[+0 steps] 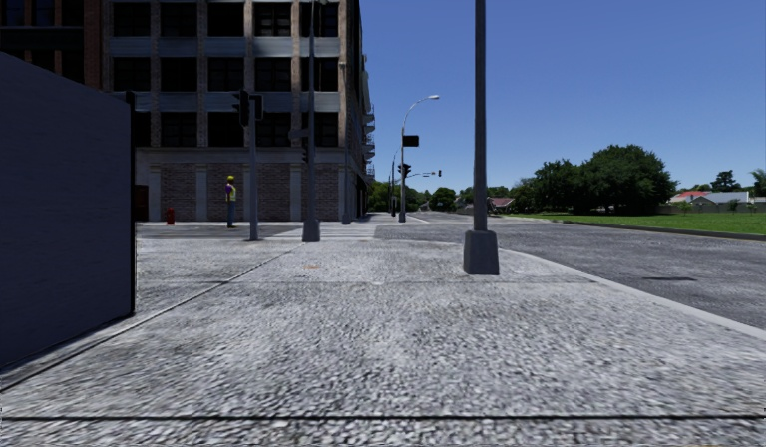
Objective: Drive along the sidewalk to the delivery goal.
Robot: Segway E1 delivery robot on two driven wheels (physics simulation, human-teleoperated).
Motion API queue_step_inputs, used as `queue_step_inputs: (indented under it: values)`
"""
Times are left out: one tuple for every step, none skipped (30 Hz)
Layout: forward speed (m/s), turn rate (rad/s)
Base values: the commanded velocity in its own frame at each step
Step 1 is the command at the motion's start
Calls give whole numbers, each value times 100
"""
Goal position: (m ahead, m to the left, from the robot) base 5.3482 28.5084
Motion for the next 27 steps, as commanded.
queue_step_inputs:
  values:
    - [200, 0]
    - [200, 0]
    - [200, 0]
    - [200, 0]
    - [200, 0]
    - [200, 0]
    - [200, 0]
    - [200, 0]
    - [200, 0]
    - [200, 0]
    - [200, 0]
    - [200, 0]
    - [200, 0]
    - [200, 0]
    - [200, 0]
    - [200, 0]
    - [200, 0]
    - [200, 0]
    - [200, 0]
    - [200, 0]
    - [200, 0]
    - [200, 0]
    - [200, 0]
    - [200, 0]
    - [200, 0]
    - [200, 0]
    - [200, 0]
